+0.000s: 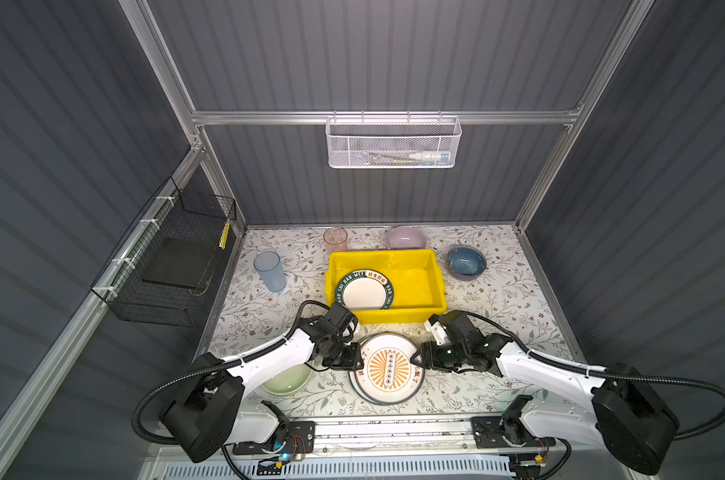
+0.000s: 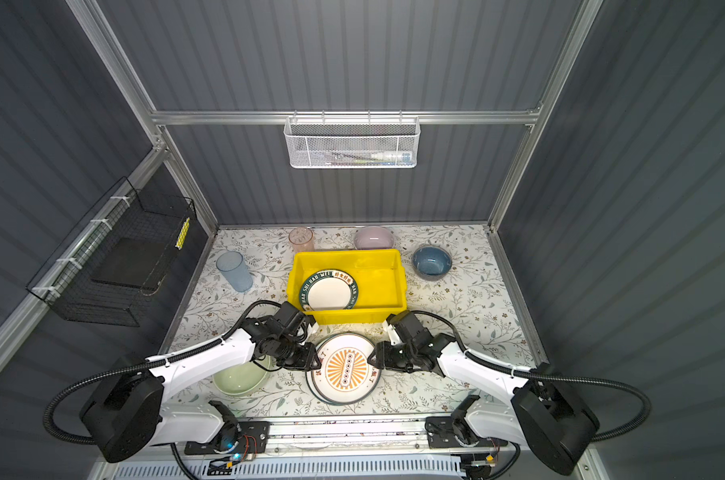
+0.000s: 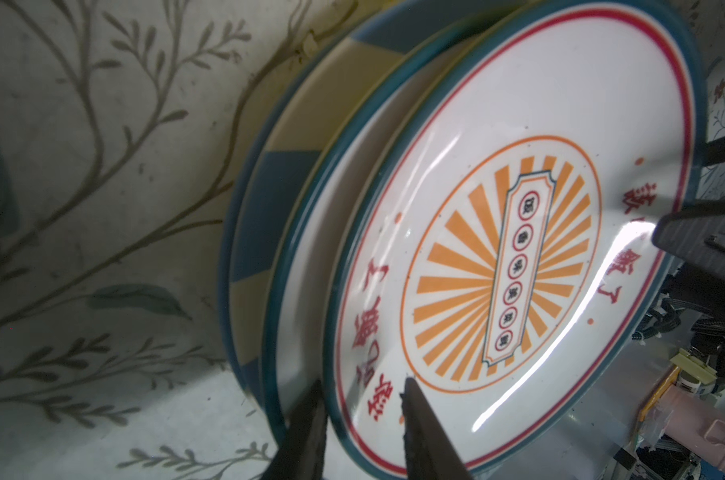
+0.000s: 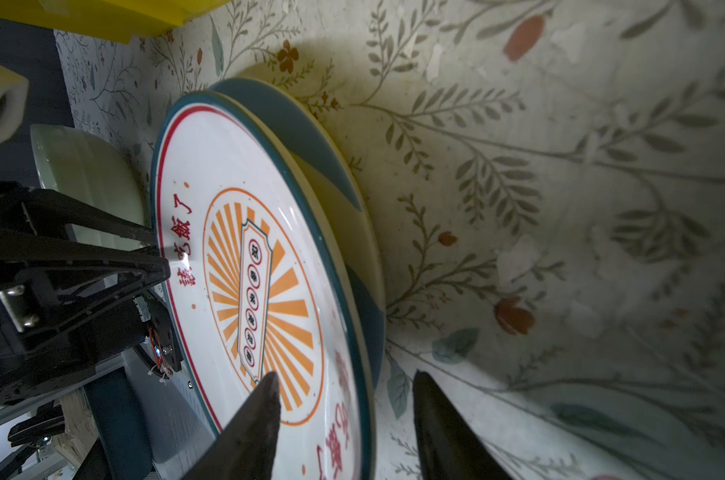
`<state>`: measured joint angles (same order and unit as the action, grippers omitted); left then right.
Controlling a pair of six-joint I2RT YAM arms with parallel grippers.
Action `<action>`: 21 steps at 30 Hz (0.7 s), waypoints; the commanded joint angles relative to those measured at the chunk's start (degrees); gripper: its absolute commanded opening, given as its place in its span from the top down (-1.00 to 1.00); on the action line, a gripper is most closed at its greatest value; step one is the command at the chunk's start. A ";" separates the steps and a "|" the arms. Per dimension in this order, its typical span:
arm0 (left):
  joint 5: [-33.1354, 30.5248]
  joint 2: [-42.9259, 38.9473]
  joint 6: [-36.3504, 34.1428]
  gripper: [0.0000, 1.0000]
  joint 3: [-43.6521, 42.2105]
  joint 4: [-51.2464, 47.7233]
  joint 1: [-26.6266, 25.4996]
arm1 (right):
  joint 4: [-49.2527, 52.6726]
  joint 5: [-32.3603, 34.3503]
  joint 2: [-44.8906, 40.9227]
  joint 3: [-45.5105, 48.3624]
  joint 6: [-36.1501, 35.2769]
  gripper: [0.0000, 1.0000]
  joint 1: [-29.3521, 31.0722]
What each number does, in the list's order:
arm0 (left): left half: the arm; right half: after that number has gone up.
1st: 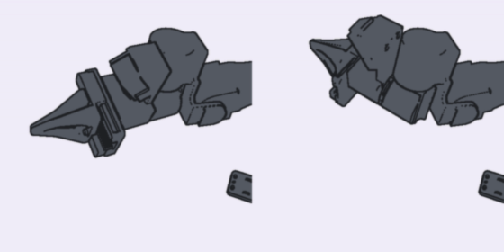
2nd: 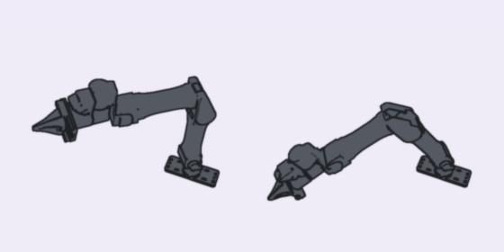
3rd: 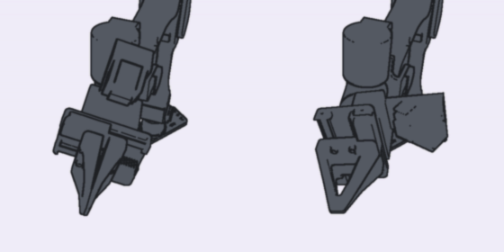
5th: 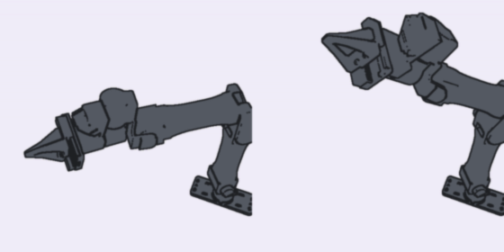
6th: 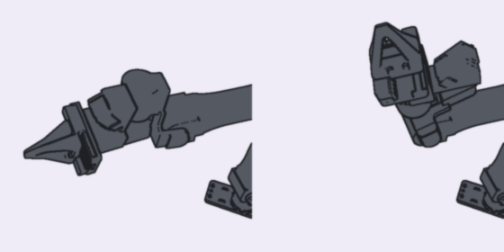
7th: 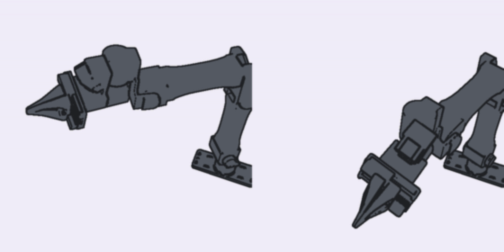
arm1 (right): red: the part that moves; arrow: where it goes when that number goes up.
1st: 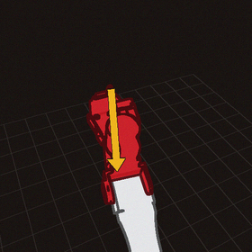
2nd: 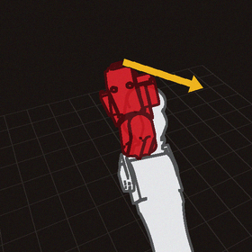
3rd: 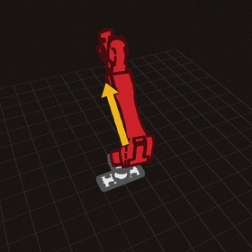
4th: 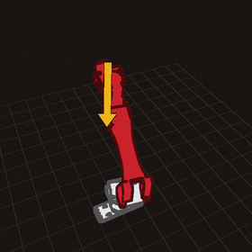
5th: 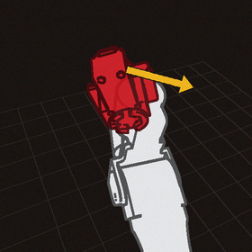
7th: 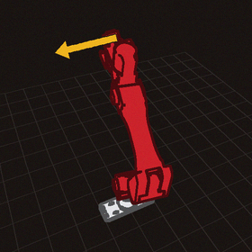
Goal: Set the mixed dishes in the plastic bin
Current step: 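Move both grippers back to the plate stack and grip the orange sunburst plate, then lift the orange sunburst plate with the right gripper and carry it over the bin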
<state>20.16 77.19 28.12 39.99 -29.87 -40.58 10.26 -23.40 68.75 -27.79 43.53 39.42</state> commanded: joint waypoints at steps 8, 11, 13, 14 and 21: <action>1.68 4.72 0.29 0.39 1.43 1.94 -1.43 | 1.66 -0.13 -3.06 1.08 0.77 0.12 0.27; 1.70 6.10 -0.25 0.40 2.37 1.94 -1.95 | 2.92 0.27 -3.98 1.09 0.77 0.20 0.22; 1.71 6.87 -0.33 0.40 2.94 2.12 -2.21 | 4.18 0.63 -4.23 0.85 0.60 0.27 0.22; 1.68 7.08 -0.28 0.40 3.23 2.21 -2.30 | 4.78 0.81 -4.24 0.70 0.51 0.29 0.23; 1.95 8.07 -0.07 0.36 4.45 3.13 -3.08 | 9.49 2.37 -7.99 -0.73 -0.15 0.67 0.22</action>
<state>22.11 84.09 28.16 43.24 -26.68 -43.00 16.84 -21.58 61.67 -27.35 44.07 39.42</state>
